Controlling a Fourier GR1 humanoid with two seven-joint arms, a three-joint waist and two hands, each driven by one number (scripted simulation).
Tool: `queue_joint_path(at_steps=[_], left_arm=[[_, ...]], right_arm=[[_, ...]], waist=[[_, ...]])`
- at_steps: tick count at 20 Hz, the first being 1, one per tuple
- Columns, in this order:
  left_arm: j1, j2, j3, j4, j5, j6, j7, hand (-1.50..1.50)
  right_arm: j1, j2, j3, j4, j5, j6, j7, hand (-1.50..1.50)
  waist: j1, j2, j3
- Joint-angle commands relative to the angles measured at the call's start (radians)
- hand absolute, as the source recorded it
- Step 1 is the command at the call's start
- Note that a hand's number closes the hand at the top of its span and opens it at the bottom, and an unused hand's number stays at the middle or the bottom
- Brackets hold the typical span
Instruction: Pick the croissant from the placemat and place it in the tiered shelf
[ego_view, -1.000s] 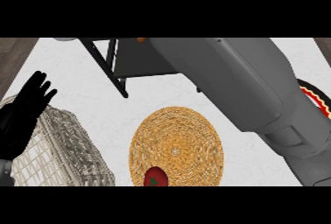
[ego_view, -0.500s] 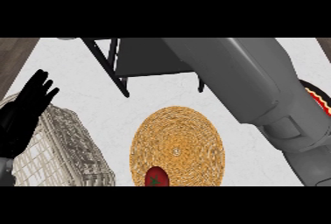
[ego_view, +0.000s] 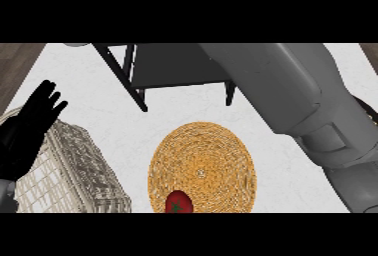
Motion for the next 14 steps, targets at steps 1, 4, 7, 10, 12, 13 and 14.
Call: queue_joint_path(at_steps=[1, 4, 7, 10, 12, 13, 14], left_arm=[[0.102, -0.094, -0.099, 0.143, 0.020, 0.001, 0.046, 0.00], [0.086, -0.075, -0.081, 0.135, 0.041, -0.009, 0.069, 0.00], [0.102, -0.081, -0.095, 0.145, 0.025, -0.017, 0.039, 0.00], [0.116, -0.095, -0.103, 0.142, 0.023, -0.003, 0.036, 0.00], [0.075, -0.075, -0.095, 0.144, 0.031, -0.019, 0.051, 0.00], [0.082, -0.082, -0.096, 0.154, 0.022, -0.012, 0.039, 0.00], [0.102, -0.090, -0.103, 0.132, 0.026, 0.000, 0.050, 0.00]], right_arm=[[0.000, -0.004, -0.070, 0.011, -0.018, -0.108, 0.004, -1.50], [0.014, 0.007, -0.117, 0.028, -0.039, -0.179, -0.013, -1.50], [-0.004, 0.030, -0.170, 0.014, -0.083, -0.218, -0.015, -1.50], [0.005, 0.048, -0.222, 0.000, -0.119, -0.286, -0.044, -1.50], [-0.042, 0.028, -0.279, 0.000, -0.154, -0.308, -0.049, -1.50], [-0.010, 0.034, -0.291, -0.012, -0.172, -0.315, -0.078, -1.50], [0.001, 0.015, -0.316, -0.012, -0.184, -0.332, -0.080, -1.50]], waist=[[-0.012, 0.017, -0.047], [-0.004, 0.020, -0.046], [-0.004, 0.015, -0.047], [0.000, 0.017, -0.047], [-0.002, 0.020, -0.047], [-0.011, 0.019, -0.046], [-0.009, 0.015, -0.045]])
